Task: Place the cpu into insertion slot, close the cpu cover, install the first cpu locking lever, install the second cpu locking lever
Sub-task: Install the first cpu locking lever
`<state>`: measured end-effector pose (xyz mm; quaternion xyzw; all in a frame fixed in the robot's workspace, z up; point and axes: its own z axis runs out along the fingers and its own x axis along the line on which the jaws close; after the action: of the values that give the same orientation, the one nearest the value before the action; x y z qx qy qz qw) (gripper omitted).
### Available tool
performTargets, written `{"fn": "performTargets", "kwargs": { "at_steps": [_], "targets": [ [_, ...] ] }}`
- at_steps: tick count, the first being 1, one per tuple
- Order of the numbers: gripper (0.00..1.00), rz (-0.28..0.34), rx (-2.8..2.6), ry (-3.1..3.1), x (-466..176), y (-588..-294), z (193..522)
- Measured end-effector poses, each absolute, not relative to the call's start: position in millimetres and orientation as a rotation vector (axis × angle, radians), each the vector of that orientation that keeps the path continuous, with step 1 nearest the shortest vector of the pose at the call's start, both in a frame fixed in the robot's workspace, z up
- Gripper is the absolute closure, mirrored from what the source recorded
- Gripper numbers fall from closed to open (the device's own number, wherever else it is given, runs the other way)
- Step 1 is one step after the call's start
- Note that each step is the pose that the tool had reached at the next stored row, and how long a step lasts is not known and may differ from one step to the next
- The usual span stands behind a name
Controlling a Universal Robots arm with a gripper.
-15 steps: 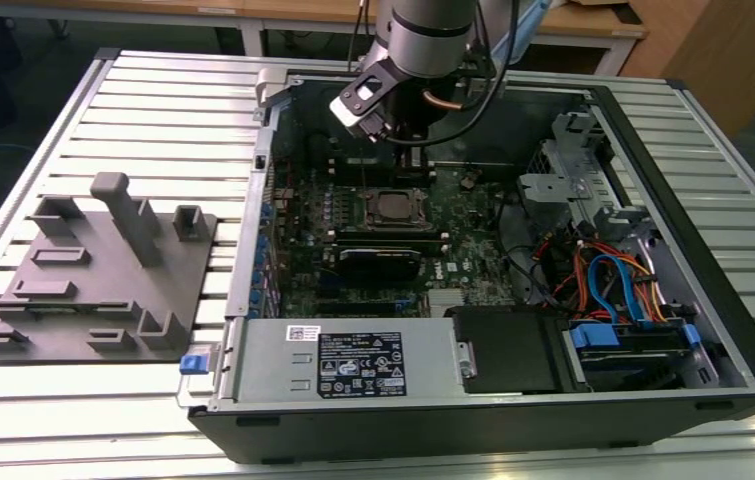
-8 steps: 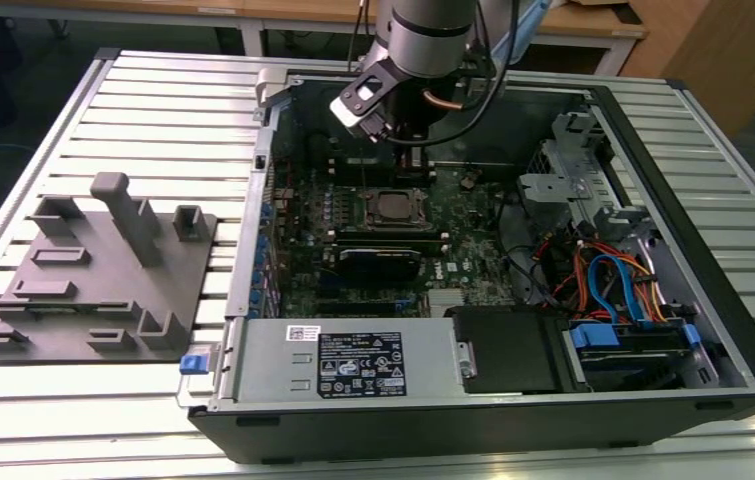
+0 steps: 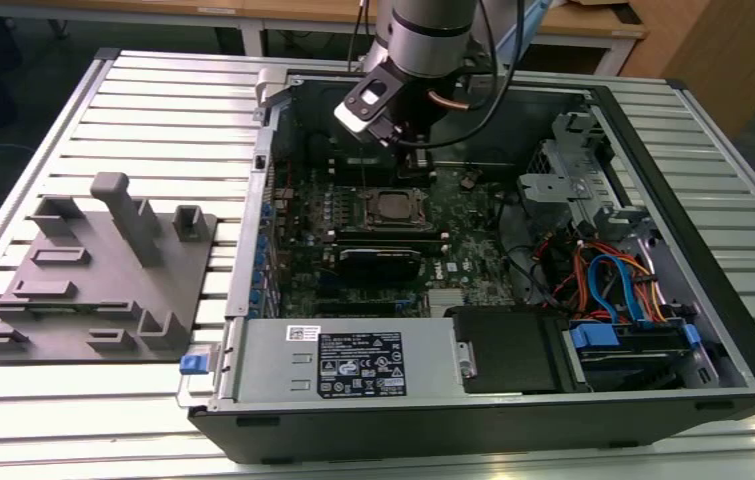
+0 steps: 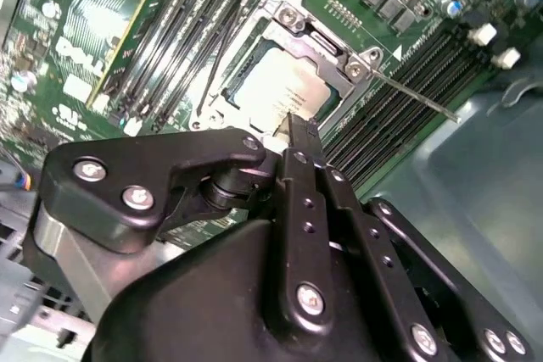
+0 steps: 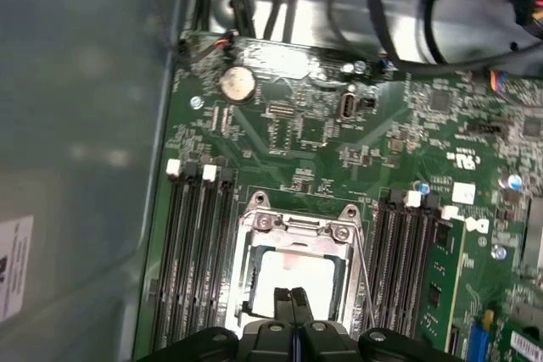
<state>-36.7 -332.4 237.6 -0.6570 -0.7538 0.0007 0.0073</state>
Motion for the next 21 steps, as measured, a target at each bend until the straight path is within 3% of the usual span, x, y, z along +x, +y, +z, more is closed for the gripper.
{"fn": "performTargets", "kwargs": {
  "at_steps": [21],
  "targets": [
    [0.9, 0.003, -1.999, -2.405, -39.3, -332.4, 237.6]
  ]
}}
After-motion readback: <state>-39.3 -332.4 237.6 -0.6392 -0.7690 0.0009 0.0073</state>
